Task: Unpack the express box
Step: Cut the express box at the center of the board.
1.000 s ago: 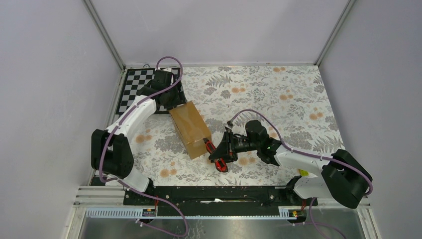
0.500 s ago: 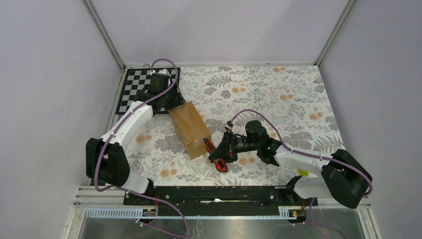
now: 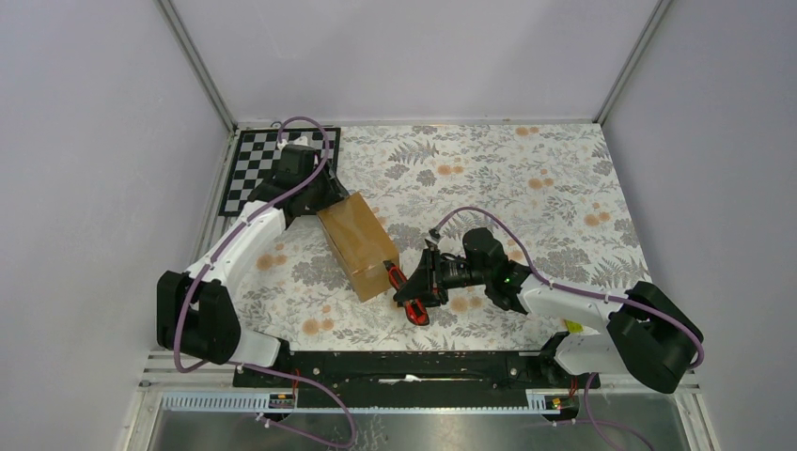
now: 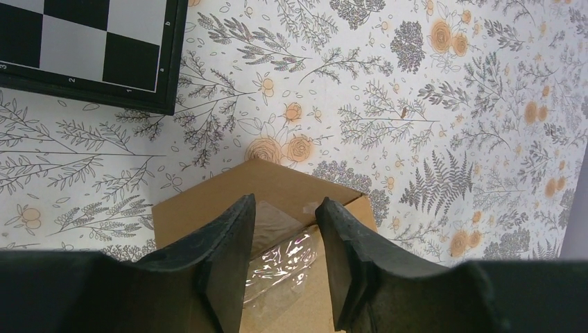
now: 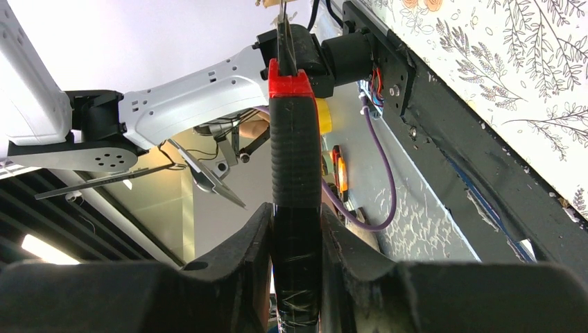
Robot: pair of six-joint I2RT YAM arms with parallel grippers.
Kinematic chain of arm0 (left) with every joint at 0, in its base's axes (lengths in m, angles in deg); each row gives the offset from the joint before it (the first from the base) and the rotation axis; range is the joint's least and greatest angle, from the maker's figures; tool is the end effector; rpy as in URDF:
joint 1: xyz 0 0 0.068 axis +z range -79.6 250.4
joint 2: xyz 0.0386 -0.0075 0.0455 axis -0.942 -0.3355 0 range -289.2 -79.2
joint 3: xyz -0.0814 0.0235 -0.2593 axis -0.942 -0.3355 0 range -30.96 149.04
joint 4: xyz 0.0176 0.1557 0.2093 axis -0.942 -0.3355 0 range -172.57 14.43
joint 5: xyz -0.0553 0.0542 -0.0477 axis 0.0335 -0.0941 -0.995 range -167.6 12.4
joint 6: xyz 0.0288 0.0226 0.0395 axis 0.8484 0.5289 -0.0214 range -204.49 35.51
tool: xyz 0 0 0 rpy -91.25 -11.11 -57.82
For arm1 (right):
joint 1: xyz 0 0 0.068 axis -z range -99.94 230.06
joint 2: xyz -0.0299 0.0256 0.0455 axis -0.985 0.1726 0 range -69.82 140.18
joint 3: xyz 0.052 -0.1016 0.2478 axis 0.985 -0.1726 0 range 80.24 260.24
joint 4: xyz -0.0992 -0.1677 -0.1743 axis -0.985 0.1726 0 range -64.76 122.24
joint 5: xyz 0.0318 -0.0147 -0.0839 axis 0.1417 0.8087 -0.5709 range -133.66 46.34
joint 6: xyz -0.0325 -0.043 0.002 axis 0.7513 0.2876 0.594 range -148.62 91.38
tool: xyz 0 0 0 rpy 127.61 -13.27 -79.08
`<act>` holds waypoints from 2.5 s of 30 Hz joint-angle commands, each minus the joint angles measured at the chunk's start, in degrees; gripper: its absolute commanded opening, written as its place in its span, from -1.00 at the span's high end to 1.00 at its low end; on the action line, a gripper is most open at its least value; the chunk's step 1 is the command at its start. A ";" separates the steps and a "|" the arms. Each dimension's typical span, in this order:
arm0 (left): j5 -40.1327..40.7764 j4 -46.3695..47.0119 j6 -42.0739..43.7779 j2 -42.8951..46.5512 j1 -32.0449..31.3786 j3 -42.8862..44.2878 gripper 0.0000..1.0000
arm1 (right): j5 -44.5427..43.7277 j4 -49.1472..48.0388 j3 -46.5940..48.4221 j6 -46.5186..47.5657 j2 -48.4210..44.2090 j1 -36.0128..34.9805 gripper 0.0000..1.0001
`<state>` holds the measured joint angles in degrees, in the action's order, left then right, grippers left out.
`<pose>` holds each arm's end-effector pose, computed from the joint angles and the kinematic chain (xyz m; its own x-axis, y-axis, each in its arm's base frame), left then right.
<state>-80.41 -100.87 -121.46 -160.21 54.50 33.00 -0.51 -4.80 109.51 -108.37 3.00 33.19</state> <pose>0.2991 -0.0870 0.2860 -0.7031 -0.4244 -0.5706 -0.1433 0.8705 -0.4708 0.1587 0.2051 0.2171 -0.9997 -0.0171 -0.0160 -0.0187 0.1700 0.9853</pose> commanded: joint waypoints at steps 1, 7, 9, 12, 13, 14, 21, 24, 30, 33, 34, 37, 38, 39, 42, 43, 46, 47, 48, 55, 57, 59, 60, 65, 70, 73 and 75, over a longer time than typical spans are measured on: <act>-6.36 -4.13 -1.44 2.54 -0.80 -2.47 0.20 | -7.51 0.55 0.29 -0.61 0.00 0.23 1.00; -7.28 -2.80 -2.95 3.96 -0.86 -4.95 0.33 | -7.95 -0.49 1.06 -1.21 1.26 -0.51 1.00; -7.55 -2.44 -3.22 4.29 -0.97 -5.69 0.35 | -7.78 -0.46 1.84 -0.84 1.97 -0.90 1.00; -7.93 -2.09 -3.58 4.74 -1.14 -6.40 0.37 | -7.30 -0.58 3.12 -0.34 3.27 -1.72 1.00; -8.05 -1.93 -3.75 4.91 -1.30 -6.66 0.38 | -7.19 -0.62 3.56 -0.14 3.72 -1.93 1.00; -8.08 -1.76 -3.95 5.16 -1.46 -7.00 0.39 | -7.06 -0.58 4.00 0.07 4.21 -2.13 1.00; -8.27 -1.53 -4.34 6.16 -2.01 -8.12 0.41 | -6.74 -2.21 5.14 -0.50 5.91 -2.43 1.00; -8.35 -1.43 -4.49 6.43 -2.18 -8.48 0.42 | -5.95 -2.98 6.11 -0.41 6.97 -2.35 1.00; -8.93 -0.53 -5.42 6.74 -2.88 -9.43 0.42 | -1.38 -13.56 6.93 -4.12 12.37 -2.35 1.00; -8.93 -0.28 -5.82 7.17 -3.32 -9.45 0.42 | -0.31 -17.06 6.41 -6.14 13.71 -2.34 1.00; -8.83 -0.28 -5.74 7.51 -3.30 -9.17 0.42 | -0.34 -16.96 6.27 -6.08 13.72 -2.35 1.00; -7.30 -2.93 -3.94 8.21 -3.30 -5.53 0.26 | -0.61 -16.31 5.65 -5.93 12.99 -2.26 1.00; -6.67 -4.19 -3.04 8.36 -3.34 -3.63 0.19 | -0.70 -15.97 5.33 -5.82 12.64 -2.23 1.00; -6.02 -5.49 -2.30 8.59 -3.30 -1.94 0.12 | -0.70 -15.59 5.10 -5.53 12.36 -2.18 1.00; -4.25 -8.68 0.41 9.09 -3.11 2.17 -0.07 | -0.58 -15.13 4.30 -5.20 11.45 -2.08 1.00; -4.07 -9.75 1.35 9.03 -2.98 3.41 -0.13 | -0.46 -15.06 3.97 -5.12 11.13 -2.06 1.00; -4.64 -12.44 3.47 8.87 -2.82 5.37 -0.24 | 0.06 -14.80 3.49 -4.54 10.34 -1.99 1.00; -5.16 -12.99 4.05 9.10 -2.82 5.41 -0.27 | 0.41 -14.78 3.49 -4.29 10.20 -1.92 1.00; -5.82 -13.65 4.69 9.38 -2.82 5.34 -0.31 | 0.77 -14.71 3.43 -4.04 10.04 -1.83 1.00; -4.25 -20.71 7.65 13.85 -2.30 3.24 -0.54 | 4.14 -14.04 4.85 -2.28 9.89 -1.29 1.00; -2.17 -22.47 7.89 15.85 -2.29 2.76 -0.59 | 4.91 -13.53 5.44 -1.63 9.80 -1.21 1.00; -2.18 -22.90 7.20 18.09 -2.25 1.64 -0.69 | 5.79 -13.07 5.87 -0.85 9.83 -1.20 1.00; -3.79 -22.36 6.60 19.10 -2.24 0.63 -0.72 | 6.20 -13.36 5.99 -0.82 9.89 -1.19 1.00; -11.45 -18.58 1.26 21.95 -2.37 -6.21 -0.75 | 8.88 -14.72 6.54 -1.20 10.80 -1.17 1.00; -14.86 -13.21 -4.34 24.90 -2.75 -13.44 -0.70 | 10.81 -15.06 7.17 -1.01 11.76 -1.24 1.00; -17.14 -6.83 -9.67 26.48 -3.69 -17.52 -0.63 | 11.49 -14.98 7.39 -0.77 12.49 -1.23 1.00; -17.35 -2.09 -13.16 27.85 -4.67 -19.94 -0.59 | 11.75 -15.40 7.44 -0.68 12.97 -1.27 1.00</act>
<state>-93.99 -114.85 -126.77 -135.67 51.44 15.97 8.15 -16.21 114.04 -110.73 15.28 31.59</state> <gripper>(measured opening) 0.812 0.305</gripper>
